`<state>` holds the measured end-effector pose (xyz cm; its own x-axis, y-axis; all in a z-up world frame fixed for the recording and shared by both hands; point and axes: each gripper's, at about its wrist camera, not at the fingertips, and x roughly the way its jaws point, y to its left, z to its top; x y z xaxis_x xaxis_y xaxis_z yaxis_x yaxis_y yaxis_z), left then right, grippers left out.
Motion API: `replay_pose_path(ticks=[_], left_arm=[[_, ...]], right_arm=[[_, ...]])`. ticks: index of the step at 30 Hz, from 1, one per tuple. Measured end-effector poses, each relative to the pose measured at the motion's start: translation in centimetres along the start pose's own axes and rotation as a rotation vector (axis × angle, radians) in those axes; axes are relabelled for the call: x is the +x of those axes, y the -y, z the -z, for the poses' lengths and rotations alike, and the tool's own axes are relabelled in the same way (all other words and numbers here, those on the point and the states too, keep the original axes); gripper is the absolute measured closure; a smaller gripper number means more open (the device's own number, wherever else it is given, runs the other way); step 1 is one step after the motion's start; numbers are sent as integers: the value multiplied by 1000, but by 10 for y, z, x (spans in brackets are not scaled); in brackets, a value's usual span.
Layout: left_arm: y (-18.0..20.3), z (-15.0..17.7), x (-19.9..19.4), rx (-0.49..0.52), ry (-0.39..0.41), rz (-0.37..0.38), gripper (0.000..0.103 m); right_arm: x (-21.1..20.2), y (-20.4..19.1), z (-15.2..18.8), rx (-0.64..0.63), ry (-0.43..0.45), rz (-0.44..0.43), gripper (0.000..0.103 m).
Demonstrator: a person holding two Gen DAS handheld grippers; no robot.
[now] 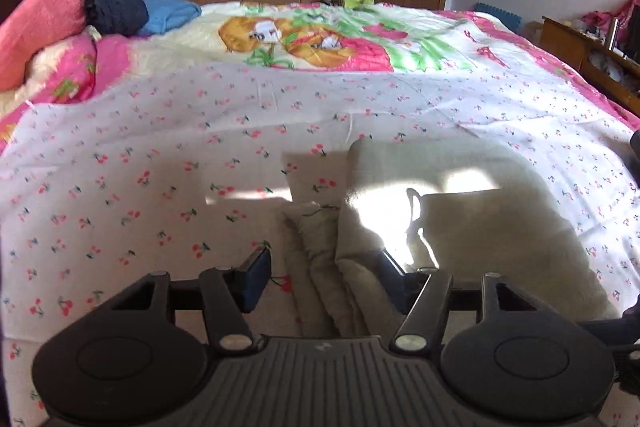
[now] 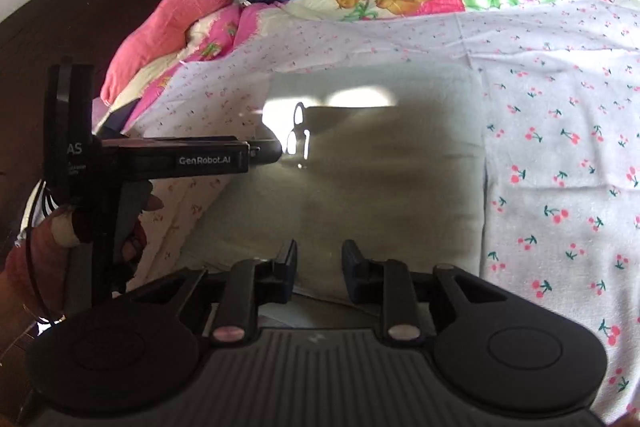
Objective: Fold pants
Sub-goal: 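Release the pants with the left tool and pull both tools back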
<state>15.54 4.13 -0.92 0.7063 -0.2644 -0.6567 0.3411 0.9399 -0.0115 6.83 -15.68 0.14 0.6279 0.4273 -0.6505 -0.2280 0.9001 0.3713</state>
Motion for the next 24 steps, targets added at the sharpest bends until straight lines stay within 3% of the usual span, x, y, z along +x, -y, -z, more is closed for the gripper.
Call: replay_pose_path(ticks=[3, 6, 9, 13, 18, 21, 24], left_arm=[[12, 5, -2, 91, -5, -75, 29], [10, 13, 6, 49, -88, -68, 29], [14, 13, -14, 41, -76, -77, 29], [27, 18, -42, 41, -80, -82, 29], [45, 31, -81, -7, -55, -64, 18], [55, 39, -99, 5, -24, -103, 15], [66, 44, -113, 31, 4, -170, 4]], right_arm=[[6, -9, 1, -4, -9, -25, 69], [31, -2, 17, 76, -117, -5, 72], [7, -12, 17, 53, -47, -14, 71], [-23, -10, 17, 117, 31, -8, 69], [-44, -10, 29, 150, 76, 69, 69], [-53, -10, 39, 177, 77, 83, 69], [-61, -16, 47, 173, 88, 96, 69]])
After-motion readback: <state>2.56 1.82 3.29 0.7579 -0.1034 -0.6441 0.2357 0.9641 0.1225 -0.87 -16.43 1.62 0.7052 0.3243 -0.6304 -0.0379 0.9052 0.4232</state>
